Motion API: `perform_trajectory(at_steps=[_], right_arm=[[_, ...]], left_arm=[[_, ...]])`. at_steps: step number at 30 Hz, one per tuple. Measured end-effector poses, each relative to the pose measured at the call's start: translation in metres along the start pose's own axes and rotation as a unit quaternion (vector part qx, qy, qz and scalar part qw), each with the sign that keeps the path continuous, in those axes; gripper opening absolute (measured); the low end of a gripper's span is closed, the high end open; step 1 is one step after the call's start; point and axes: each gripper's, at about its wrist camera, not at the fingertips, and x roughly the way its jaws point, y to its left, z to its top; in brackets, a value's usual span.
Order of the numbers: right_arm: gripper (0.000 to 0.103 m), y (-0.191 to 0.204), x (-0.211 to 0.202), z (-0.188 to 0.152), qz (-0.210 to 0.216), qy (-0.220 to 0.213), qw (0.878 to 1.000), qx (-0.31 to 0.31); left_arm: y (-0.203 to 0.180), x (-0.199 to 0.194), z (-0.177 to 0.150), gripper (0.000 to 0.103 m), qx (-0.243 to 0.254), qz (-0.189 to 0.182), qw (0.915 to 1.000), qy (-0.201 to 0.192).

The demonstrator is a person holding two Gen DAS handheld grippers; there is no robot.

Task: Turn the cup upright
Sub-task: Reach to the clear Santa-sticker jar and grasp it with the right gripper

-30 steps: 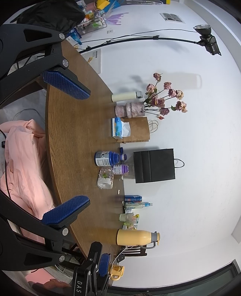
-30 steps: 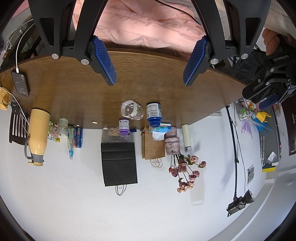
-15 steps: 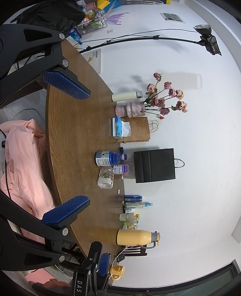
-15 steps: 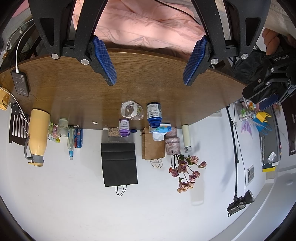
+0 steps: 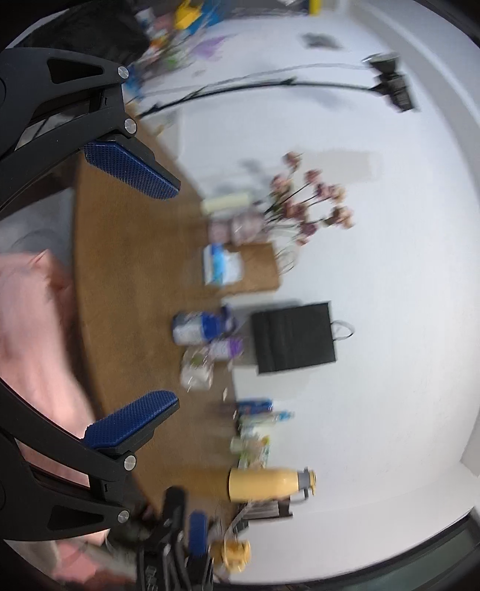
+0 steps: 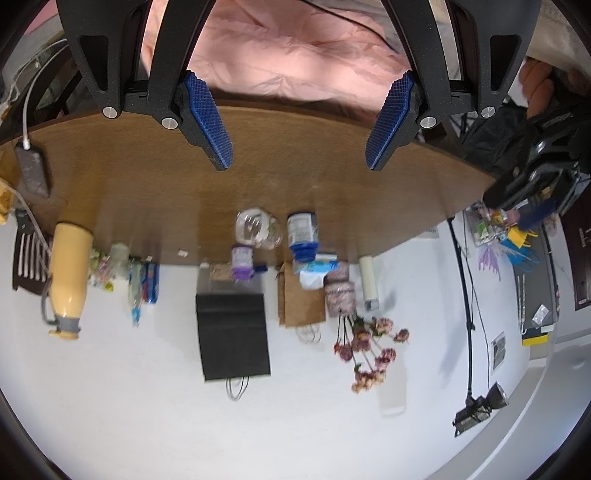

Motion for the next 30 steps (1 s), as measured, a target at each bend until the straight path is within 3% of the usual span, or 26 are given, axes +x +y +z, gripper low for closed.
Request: perform_trajectory(at_steps=[2,5,8,12,14,15,18,20,23,28,30], right_arm=[[0.079,0.0,0.011,0.0,0.003,0.015,1.0,-0.006],[0.079,0.001,0.04,-0.003,0.001,0.056,0.998,-0.037],[0.079,-0.011,0.076,-0.003,0.009,0.102,0.994,-0.029],[0.079,-0.032,0.108,0.018,0.006,0.104,0.994,-0.029],[0.079,-0.043,0.126,0.036,0.004,0.101,0.994,-0.031],[0.079,-0.05,0.143,0.049,0.023,0.108,0.993,-0.032],[0.079,-0.061,0.193,0.079,0.056,0.113,0.991,-0.047],[0.079,-0.064,0.226,0.094,0.046,0.125,0.989,-0.067],[0.079,-0.063,0.274,0.108,0.055,0.145,0.983,-0.096],[0.079,-0.07,0.339,0.11,0.029,0.188,0.975,-0.117],[0.071,-0.079,0.342,0.107,0.037,0.191,0.976,-0.098]], left_arm=[[-0.009,0.021,-0.003,0.103,0.012,-0.006,0.9998,0.014],[-0.012,0.053,-0.006,0.103,-0.021,-0.023,0.9989,0.035],[-0.013,0.089,-0.009,0.103,-0.032,0.003,0.9971,0.069],[-0.005,0.135,-0.01,0.103,-0.056,-0.003,0.9917,0.116],[-0.001,0.163,-0.008,0.103,-0.068,-0.017,0.9871,0.144],[-0.001,0.172,-0.008,0.103,-0.07,-0.027,0.9853,0.154],[0.002,0.216,-0.008,0.103,-0.1,-0.076,0.9706,0.205],[0.006,0.24,-0.007,0.103,-0.125,-0.097,0.9616,0.224],[0.005,0.263,-0.004,0.103,-0.123,-0.093,0.9596,0.235],[0.008,0.286,-0.003,0.103,-0.127,-0.089,0.9543,0.256],[0.008,0.287,-0.004,0.103,-0.135,-0.093,0.9513,0.261]])
